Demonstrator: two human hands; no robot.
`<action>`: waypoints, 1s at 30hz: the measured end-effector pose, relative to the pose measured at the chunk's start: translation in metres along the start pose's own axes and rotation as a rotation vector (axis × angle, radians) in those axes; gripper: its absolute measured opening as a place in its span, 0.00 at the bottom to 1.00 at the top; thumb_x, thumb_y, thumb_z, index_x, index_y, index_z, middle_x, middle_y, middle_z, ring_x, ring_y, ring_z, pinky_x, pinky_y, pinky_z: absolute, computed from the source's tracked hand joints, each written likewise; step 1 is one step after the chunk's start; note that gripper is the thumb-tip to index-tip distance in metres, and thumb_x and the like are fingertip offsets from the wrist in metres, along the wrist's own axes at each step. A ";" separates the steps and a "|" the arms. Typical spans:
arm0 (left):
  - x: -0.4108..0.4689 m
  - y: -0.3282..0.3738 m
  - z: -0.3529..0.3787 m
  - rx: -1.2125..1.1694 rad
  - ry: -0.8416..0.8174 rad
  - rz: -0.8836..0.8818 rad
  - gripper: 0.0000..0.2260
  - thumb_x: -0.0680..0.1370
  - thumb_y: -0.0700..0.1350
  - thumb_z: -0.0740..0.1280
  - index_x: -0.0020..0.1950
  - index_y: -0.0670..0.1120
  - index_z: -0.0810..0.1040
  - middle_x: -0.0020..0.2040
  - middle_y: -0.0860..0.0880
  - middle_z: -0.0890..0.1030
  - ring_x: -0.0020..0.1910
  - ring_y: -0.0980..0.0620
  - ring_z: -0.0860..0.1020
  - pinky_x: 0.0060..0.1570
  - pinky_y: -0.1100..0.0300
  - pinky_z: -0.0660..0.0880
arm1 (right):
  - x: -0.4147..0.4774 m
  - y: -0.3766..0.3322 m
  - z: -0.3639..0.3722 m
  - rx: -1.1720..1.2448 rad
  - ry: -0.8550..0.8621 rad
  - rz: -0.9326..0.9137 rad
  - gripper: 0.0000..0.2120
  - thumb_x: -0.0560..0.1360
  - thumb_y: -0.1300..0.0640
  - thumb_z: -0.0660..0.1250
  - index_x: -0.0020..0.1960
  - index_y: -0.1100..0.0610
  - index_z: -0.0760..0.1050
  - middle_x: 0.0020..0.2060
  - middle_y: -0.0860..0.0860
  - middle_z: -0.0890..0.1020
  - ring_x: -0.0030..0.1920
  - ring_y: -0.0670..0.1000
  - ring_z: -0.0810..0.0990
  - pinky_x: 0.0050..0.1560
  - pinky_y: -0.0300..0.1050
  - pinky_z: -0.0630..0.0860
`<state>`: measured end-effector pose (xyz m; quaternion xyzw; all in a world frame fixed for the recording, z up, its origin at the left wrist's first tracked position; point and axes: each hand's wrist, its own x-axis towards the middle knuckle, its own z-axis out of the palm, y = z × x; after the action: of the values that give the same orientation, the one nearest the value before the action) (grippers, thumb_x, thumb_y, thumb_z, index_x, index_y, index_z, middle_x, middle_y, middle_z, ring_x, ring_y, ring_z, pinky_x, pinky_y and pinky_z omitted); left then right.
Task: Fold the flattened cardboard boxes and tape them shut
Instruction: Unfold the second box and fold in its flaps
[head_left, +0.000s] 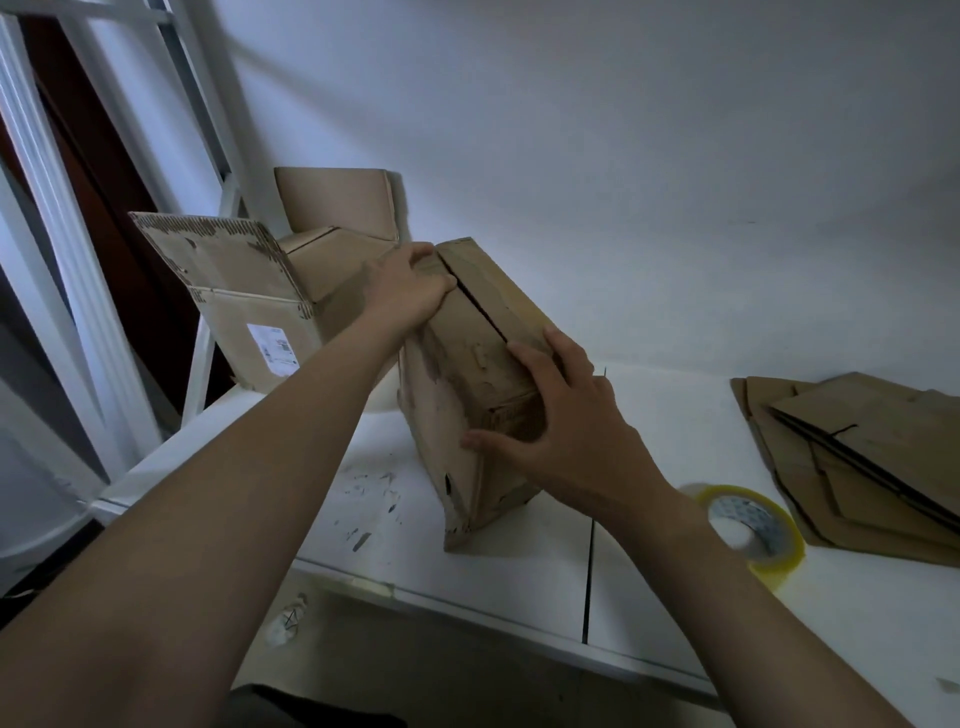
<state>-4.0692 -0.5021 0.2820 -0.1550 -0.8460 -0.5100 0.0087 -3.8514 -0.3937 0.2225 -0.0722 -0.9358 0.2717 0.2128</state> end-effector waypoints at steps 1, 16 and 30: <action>0.002 -0.005 -0.002 -0.009 0.021 -0.015 0.27 0.62 0.59 0.70 0.61 0.64 0.77 0.64 0.50 0.71 0.60 0.46 0.77 0.64 0.49 0.75 | 0.002 0.001 0.003 0.005 0.036 -0.021 0.43 0.67 0.24 0.66 0.76 0.39 0.59 0.78 0.41 0.50 0.72 0.57 0.62 0.63 0.55 0.70; -0.030 -0.028 -0.039 -0.137 0.308 0.038 0.22 0.64 0.57 0.65 0.57 0.70 0.77 0.65 0.53 0.73 0.65 0.49 0.71 0.68 0.52 0.71 | 0.020 0.023 0.010 0.283 0.111 -0.273 0.32 0.65 0.42 0.72 0.70 0.41 0.75 0.72 0.41 0.65 0.70 0.49 0.68 0.59 0.62 0.77; -0.052 -0.049 -0.019 0.020 0.308 -0.015 0.20 0.72 0.58 0.67 0.65 0.62 0.77 0.66 0.49 0.71 0.67 0.46 0.67 0.61 0.59 0.59 | 0.022 0.059 -0.019 0.324 -0.126 -0.167 0.30 0.66 0.54 0.78 0.65 0.37 0.78 0.70 0.34 0.68 0.71 0.41 0.67 0.63 0.56 0.76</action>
<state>-4.0357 -0.5534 0.2397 -0.0687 -0.8409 -0.5193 0.1360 -3.8612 -0.3291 0.2130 0.0580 -0.8939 0.4043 0.1847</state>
